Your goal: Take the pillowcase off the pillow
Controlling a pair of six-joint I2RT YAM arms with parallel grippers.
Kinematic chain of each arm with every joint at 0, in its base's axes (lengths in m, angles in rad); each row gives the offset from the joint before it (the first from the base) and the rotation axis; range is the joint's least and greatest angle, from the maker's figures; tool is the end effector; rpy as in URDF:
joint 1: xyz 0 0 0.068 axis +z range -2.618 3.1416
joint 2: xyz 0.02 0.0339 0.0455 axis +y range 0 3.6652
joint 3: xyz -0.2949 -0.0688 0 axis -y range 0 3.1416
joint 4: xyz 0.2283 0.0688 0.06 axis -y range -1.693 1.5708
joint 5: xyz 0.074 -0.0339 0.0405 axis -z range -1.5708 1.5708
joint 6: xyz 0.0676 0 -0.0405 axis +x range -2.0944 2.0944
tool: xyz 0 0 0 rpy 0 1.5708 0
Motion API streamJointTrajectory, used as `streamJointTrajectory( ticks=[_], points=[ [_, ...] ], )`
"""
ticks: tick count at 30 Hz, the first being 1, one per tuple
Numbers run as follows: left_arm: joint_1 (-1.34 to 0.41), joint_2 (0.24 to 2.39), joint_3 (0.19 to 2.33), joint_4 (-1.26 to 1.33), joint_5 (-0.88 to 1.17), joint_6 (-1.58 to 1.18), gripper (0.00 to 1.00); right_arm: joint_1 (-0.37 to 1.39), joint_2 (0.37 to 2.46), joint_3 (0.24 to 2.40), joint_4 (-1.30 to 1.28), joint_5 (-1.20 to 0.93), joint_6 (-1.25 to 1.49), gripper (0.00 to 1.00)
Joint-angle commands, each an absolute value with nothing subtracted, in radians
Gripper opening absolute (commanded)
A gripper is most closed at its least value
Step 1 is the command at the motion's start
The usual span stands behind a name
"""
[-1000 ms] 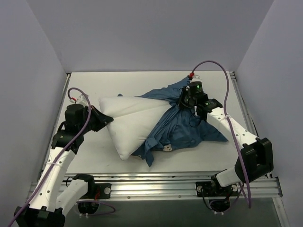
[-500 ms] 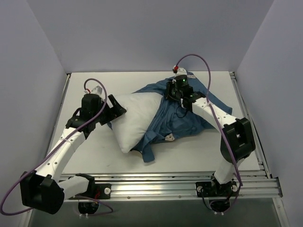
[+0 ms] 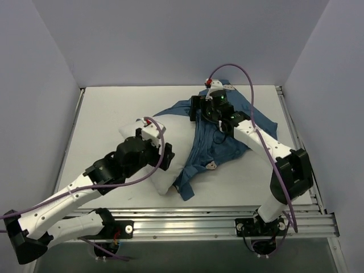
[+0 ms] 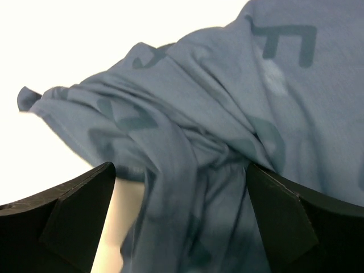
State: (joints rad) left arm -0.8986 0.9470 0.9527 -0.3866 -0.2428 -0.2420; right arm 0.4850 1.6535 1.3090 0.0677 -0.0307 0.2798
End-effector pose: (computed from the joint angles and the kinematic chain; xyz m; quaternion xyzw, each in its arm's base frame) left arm 0.1406 -0.1505 0.3623 0.2008 0.8001 -0.2159 0.5224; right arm 0.3668 0.1956 0.3481 -0.0909 0.7927 0.2363 0.5546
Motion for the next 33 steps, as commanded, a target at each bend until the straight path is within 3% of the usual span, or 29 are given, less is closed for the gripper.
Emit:
streamJointTrajectory(
  ticks=[1, 12, 14, 15, 19, 22, 28, 31, 33],
  points=[
    [-0.968, 1.063, 0.997, -0.337, -0.350, -0.080, 0.94, 0.489, 1.527, 1.256, 0.022, -0.014, 0.294, 0.95],
    [-1.009, 1.331, 1.029, -0.351, -0.529, -0.126, 0.96, 0.523, 1.191, 0.944, -0.051, -0.086, 0.370, 0.97],
    [-0.999, 1.348, 1.019, -0.348, -0.552, -0.179, 0.75, 0.534, 1.151, 0.893, -0.032, -0.129, 0.391, 0.97],
    [-0.994, 1.354, 1.011, -0.344, -0.551, -0.190, 0.51, 0.555, 1.141, 0.870, -0.011, -0.149, 0.399, 0.97],
    [-0.983, 1.351, 0.974, -0.269, -0.517, -0.238, 0.03, 0.676, 1.152, 0.749, 0.090, -0.207, 0.420, 0.97],
    [-0.983, 1.339, 0.983, -0.259, -0.502, -0.253, 0.02, 0.779, 1.195, 0.721, 0.158, -0.158, 0.448, 0.97],
    [-0.977, 1.319, 1.040, -0.298, -0.499, -0.265, 0.02, 0.818, 1.258, 0.664, 0.311, -0.088, 0.483, 0.95],
    [-0.971, 1.307, 1.054, -0.322, -0.500, -0.281, 0.02, 0.818, 1.314, 0.693, 0.319, -0.064, 0.469, 0.85],
    [-0.960, 1.293, 1.072, -0.359, -0.500, -0.308, 0.02, 0.816, 1.341, 0.716, 0.305, -0.016, 0.469, 0.60]
  ],
)
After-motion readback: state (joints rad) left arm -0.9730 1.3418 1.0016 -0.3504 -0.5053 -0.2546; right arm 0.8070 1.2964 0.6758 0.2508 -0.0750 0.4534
